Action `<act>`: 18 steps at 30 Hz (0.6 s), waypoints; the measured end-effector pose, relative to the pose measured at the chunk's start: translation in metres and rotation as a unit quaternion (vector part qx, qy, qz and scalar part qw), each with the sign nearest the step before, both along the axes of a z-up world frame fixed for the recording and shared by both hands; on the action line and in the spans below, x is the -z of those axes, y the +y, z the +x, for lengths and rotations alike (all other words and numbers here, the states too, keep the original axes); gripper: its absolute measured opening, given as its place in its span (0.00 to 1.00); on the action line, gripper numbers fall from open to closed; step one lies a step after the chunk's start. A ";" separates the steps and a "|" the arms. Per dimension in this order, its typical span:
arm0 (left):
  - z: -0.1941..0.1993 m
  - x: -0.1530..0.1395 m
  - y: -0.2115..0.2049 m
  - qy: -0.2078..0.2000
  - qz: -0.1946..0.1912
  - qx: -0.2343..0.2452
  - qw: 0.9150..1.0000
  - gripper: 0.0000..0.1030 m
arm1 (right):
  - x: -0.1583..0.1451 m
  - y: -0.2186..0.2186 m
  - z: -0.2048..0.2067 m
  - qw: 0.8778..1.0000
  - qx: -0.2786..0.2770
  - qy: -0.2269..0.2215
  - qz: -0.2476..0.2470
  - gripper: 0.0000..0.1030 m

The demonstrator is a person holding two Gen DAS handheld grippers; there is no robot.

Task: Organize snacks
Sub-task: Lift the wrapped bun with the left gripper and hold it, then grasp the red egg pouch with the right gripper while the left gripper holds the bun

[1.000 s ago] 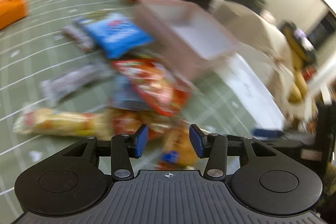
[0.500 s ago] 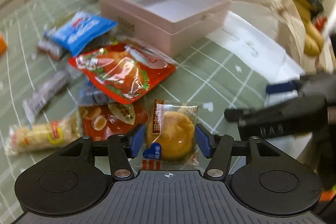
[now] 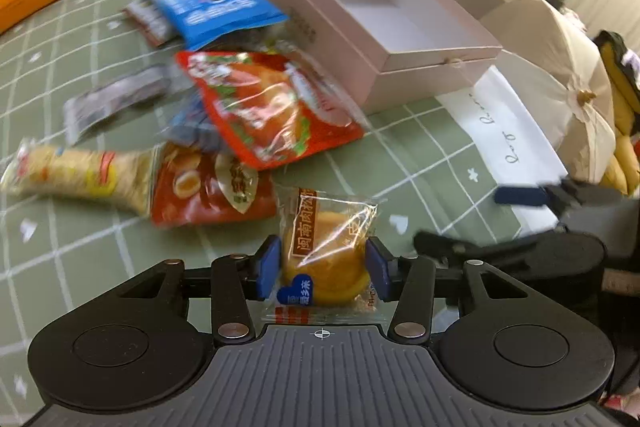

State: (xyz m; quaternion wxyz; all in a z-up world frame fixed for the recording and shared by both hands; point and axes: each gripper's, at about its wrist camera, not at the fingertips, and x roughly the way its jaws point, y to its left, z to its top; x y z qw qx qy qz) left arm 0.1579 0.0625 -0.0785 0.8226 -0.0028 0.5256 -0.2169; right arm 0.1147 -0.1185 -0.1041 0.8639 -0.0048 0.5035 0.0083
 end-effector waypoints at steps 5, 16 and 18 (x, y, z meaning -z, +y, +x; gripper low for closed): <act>-0.024 -0.009 0.035 0.010 0.002 -0.059 0.998 0.49 | -0.013 0.025 0.017 0.995 -0.094 -0.023 0.030 0.75; -0.024 -0.012 0.094 0.009 -0.018 -0.103 0.994 0.49 | -0.023 0.084 0.062 0.989 -0.119 -0.038 0.075 0.60; -0.025 -0.011 0.097 0.007 -0.014 -0.101 0.995 0.49 | -0.024 0.090 0.064 0.989 -0.117 -0.026 0.090 0.61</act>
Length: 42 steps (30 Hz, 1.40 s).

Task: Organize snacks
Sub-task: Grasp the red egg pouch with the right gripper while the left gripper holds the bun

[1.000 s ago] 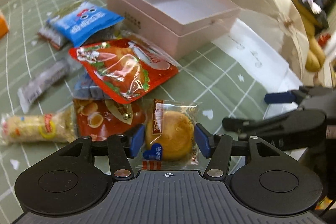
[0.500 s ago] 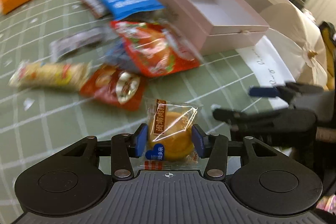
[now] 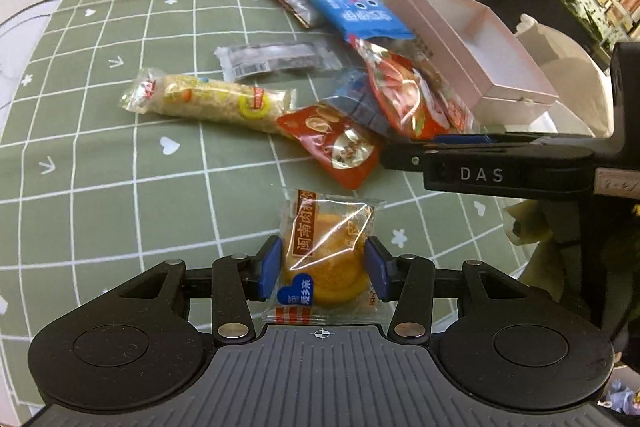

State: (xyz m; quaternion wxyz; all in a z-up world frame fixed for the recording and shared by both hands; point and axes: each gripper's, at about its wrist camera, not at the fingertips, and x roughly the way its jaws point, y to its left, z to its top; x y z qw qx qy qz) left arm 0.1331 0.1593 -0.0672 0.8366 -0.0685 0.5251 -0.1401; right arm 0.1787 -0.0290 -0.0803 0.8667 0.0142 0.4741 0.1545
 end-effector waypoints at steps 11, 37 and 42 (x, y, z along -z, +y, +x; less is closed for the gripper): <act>-0.006 0.002 0.030 0.011 -0.010 0.003 1.000 0.49 | 0.011 0.057 0.025 1.000 0.024 0.017 0.007 0.65; -0.006 -0.004 0.040 0.007 0.004 0.018 1.000 0.49 | 0.005 0.050 -0.007 0.999 0.039 -0.006 -0.021 0.63; -0.008 0.000 0.054 0.012 -0.003 0.005 1.000 0.49 | 0.010 0.088 0.003 0.998 -0.012 -0.016 -0.061 0.68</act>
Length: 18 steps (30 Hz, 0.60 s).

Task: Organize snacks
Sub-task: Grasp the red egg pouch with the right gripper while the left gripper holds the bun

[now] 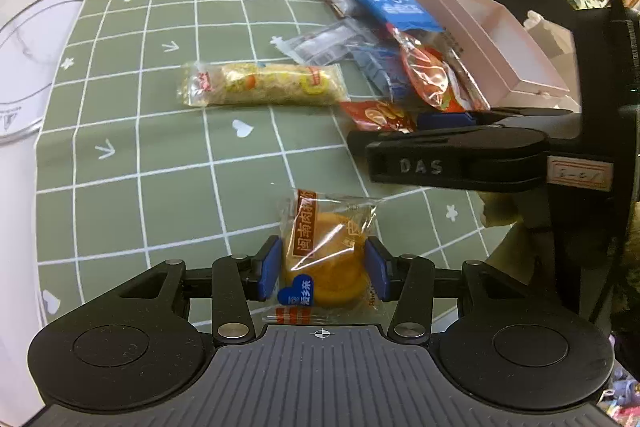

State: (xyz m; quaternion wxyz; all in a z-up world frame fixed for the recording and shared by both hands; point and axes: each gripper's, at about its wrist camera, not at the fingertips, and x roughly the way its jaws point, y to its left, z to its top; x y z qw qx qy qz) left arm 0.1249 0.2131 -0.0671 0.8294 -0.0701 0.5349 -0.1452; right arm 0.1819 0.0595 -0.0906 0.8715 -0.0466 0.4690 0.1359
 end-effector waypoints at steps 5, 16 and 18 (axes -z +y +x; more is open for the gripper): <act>0.004 0.000 -0.006 -0.003 -0.024 0.011 1.000 0.49 | -0.009 -0.007 -0.012 1.000 -0.024 -0.002 -0.020 0.53; 0.023 0.003 -0.086 -0.009 -0.057 0.047 0.997 0.49 | -0.016 -0.113 -0.055 0.995 -0.028 -0.005 -0.093 0.50; 0.027 0.006 -0.110 -0.006 -0.054 0.048 0.997 0.49 | -0.015 -0.137 -0.059 0.995 -0.031 -0.020 -0.093 0.54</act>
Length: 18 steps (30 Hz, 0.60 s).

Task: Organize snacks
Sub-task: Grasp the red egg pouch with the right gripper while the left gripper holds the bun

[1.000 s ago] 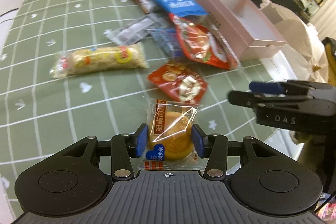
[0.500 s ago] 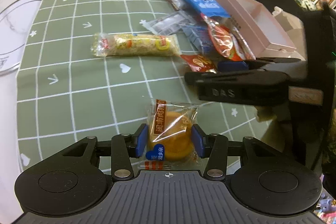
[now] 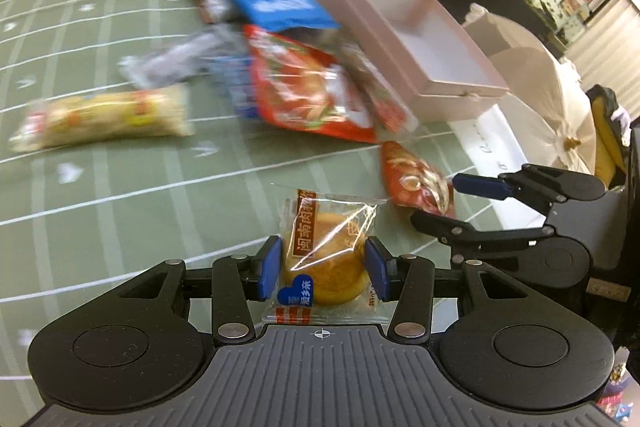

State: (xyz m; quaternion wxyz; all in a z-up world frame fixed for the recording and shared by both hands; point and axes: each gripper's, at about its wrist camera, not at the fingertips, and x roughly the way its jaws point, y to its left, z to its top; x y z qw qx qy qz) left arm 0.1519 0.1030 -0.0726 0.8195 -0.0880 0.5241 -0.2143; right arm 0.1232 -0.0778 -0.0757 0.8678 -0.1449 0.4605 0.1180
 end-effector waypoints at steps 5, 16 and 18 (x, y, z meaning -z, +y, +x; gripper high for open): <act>0.007 0.003 -0.066 -0.003 0.021 -0.015 1.000 0.49 | 0.008 -0.061 0.007 1.000 0.012 0.009 0.026 0.57; -0.001 0.003 -0.143 0.028 0.076 -0.124 0.989 0.48 | 0.007 -0.144 0.033 0.993 -0.057 0.026 0.095 0.61; -0.008 0.002 -0.141 0.032 0.085 -0.138 0.986 0.48 | 0.006 -0.147 0.035 0.992 -0.058 0.035 0.105 0.63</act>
